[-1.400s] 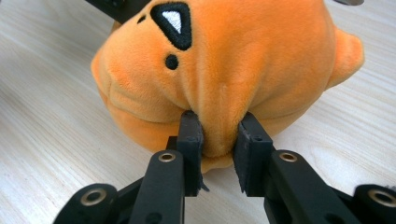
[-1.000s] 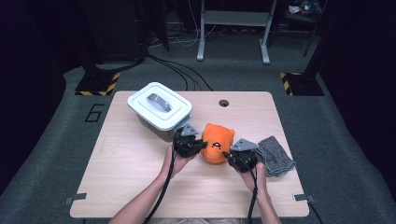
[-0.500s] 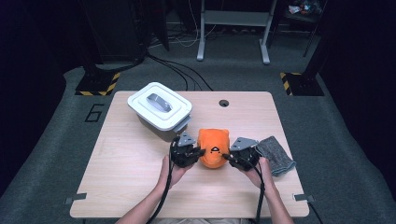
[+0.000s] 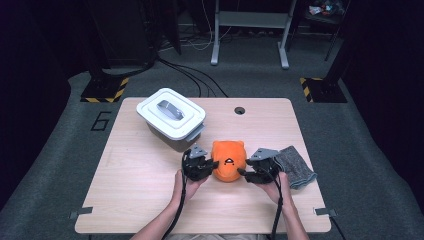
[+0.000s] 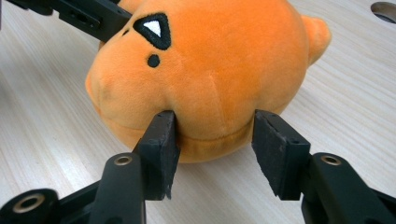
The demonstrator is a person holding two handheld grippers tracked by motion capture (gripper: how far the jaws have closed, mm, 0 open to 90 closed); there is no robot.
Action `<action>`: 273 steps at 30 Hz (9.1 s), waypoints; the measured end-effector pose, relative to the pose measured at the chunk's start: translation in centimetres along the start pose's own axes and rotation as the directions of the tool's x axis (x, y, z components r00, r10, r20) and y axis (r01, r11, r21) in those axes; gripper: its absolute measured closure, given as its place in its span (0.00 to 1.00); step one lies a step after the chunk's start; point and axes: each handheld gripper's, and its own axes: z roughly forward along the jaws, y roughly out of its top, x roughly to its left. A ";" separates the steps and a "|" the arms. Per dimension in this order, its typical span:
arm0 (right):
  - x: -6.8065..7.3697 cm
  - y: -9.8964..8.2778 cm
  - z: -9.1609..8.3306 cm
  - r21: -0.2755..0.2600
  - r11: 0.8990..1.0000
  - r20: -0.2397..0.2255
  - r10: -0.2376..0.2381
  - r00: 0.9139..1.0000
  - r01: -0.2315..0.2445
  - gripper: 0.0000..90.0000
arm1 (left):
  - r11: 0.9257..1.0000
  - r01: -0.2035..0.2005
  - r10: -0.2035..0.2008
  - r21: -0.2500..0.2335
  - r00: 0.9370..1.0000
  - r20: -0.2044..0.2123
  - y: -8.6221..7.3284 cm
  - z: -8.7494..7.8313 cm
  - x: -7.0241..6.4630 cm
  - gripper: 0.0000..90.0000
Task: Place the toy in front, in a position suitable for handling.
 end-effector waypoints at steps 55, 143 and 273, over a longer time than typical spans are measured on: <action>3.5 -0.6 1.8 -0.038 0.987 0.111 0.160 0.981 -0.156 0.72 | 0.990 -0.081 0.071 0.114 0.993 0.091 3.4 2.5 2.1 0.85; 2.6 -0.8 1.7 -0.045 0.977 0.109 0.211 0.972 -0.207 0.62 | 0.996 -0.082 0.084 0.038 0.996 -0.040 3.4 0.2 2.8 0.36; -1.7 0.8 -0.4 -0.036 0.987 0.126 0.159 0.979 -0.156 0.50 | 0.999 0.010 -0.008 -0.039 0.999 0.045 -0.7 0.8 -0.2 0.77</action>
